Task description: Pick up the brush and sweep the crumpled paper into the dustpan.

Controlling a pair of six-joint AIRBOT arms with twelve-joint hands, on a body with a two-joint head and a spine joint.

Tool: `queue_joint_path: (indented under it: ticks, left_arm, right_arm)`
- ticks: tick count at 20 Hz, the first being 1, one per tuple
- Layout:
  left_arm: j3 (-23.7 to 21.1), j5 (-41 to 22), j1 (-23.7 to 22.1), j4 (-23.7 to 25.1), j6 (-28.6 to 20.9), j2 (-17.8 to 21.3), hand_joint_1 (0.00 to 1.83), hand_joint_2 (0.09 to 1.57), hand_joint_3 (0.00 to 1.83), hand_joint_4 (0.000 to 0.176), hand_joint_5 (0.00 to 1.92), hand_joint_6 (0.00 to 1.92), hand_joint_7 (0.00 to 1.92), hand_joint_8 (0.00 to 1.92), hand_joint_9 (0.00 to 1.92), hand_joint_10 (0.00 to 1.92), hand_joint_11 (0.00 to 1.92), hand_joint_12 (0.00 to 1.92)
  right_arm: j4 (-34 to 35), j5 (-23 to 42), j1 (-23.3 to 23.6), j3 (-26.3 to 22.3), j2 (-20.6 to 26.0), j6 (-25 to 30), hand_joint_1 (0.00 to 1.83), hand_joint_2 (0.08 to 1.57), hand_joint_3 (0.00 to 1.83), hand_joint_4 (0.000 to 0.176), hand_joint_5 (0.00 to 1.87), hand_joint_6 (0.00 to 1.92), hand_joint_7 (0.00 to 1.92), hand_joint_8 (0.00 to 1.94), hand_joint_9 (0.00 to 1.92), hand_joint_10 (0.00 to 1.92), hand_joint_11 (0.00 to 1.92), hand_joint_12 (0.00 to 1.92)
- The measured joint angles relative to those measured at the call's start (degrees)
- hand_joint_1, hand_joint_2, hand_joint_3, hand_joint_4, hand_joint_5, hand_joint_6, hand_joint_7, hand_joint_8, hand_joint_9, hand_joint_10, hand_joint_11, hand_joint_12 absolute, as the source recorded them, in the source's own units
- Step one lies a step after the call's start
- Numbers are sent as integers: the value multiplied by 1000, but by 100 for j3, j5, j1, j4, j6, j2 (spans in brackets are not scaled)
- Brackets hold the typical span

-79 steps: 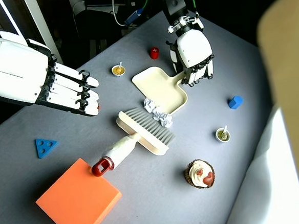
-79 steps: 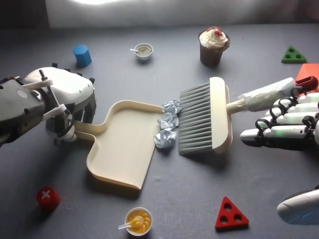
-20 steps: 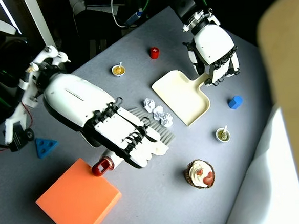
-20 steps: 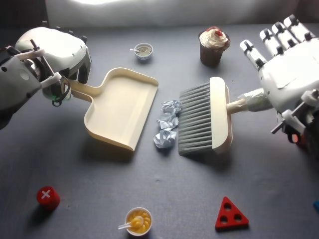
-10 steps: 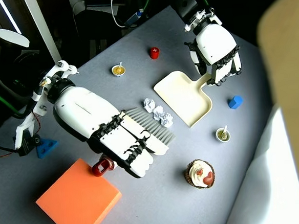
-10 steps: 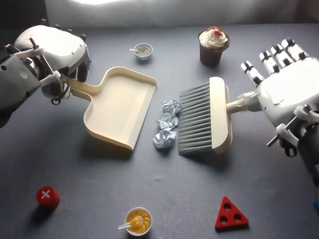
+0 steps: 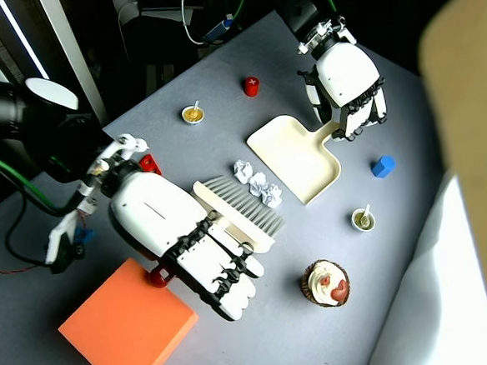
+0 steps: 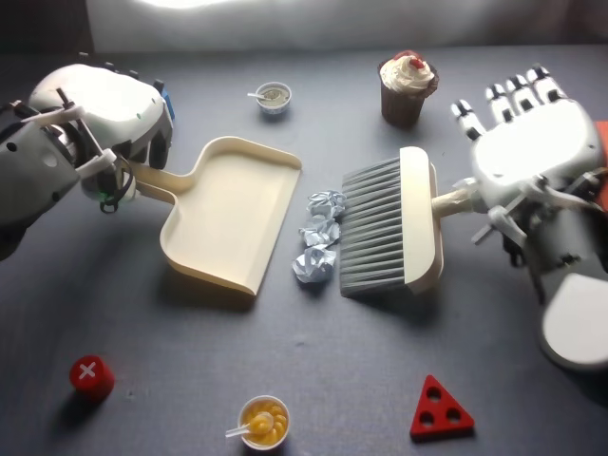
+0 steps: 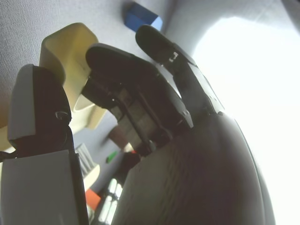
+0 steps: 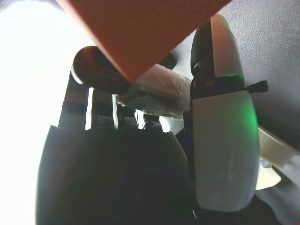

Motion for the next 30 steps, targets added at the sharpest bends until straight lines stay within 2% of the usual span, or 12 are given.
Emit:
queue_joint_path:
  ticks: [3,4,7,8,9,13,14,15,16,19,21,30]
  left_arm:
    - [0,-4,0,2,-15,-13,1392,1073,0,0,986,762,1188,669,941,1238,493,1127]
    - [0,-4,0,2,-15,-13,1294,1071,8,0,975,832,1167,797,941,841,517,1122]
    - [0,-4,0,22,-22,-13,1369,1072,10,0,983,780,1153,747,942,1160,522,1163]
    - [0,-4,0,26,-33,-13,1386,1078,0,0,978,783,1158,730,940,1219,512,1146]
    - [0,-4,0,22,-35,-13,1390,1077,1,0,968,795,1177,696,936,1230,513,1128]
    - [11,-4,-2,24,-37,-13,1391,1076,1,0,967,797,1181,689,936,1232,514,1124]
    - [15,-9,-2,22,-35,-13,1388,1088,1,0,914,864,1162,719,933,1245,496,1122]
    - [35,-4,-2,24,-37,-13,1388,1089,0,0,924,855,1166,719,914,1263,483,1156]
    - [42,-7,-2,22,-35,-13,1388,1088,0,0,927,848,1165,729,914,1257,486,1169]
    - [42,-7,-13,22,-35,-13,1385,1100,0,0,869,940,1134,763,923,1255,487,1134]
    - [46,-4,-24,22,-35,-13,1385,1100,0,0,863,949,1146,741,920,1260,511,1133]
    - [118,-7,-96,24,-33,-13,1387,1091,0,0,894,914,1156,729,934,1226,487,1081]
  right_arm:
    - [-2,7,153,210,-151,59,1241,1067,2,0,243,10,291,8,303,11,289,56]
    - [-2,7,164,245,-181,70,1277,1052,0,0,373,15,435,14,434,18,380,83]
    - [44,26,164,304,-247,105,1310,1051,2,0,698,15,864,19,866,16,689,319]
    - [63,39,164,304,-247,114,1356,1064,2,0,784,17,1017,702,945,9,669,476]
    - [66,48,164,295,-247,116,1280,1087,5,0,952,610,1055,969,1034,31,658,684]
    - [46,55,136,164,-153,129,1257,1110,0,0,946,797,1032,1078,1052,31,603,832]
    - [42,63,98,179,-144,129,1254,1146,0,0,1060,590,889,1356,864,779,474,1361]
    - [46,90,85,223,-146,136,1295,1037,0,0,970,1012,827,1824,778,1693,647,1809]
    - [46,96,85,273,-164,136,1298,1005,0,0,926,1859,941,1936,935,1912,845,1917]
    - [33,94,85,297,-162,138,1310,1044,1,0,971,1921,1033,1941,1099,1921,1045,1921]
    - [52,136,85,282,-142,144,1360,1143,0,161,948,1921,1044,1941,1196,1921,1179,1921]
    - [133,315,92,85,131,221,1643,1165,0,176,898,1921,890,1941,909,1921,1038,1921]
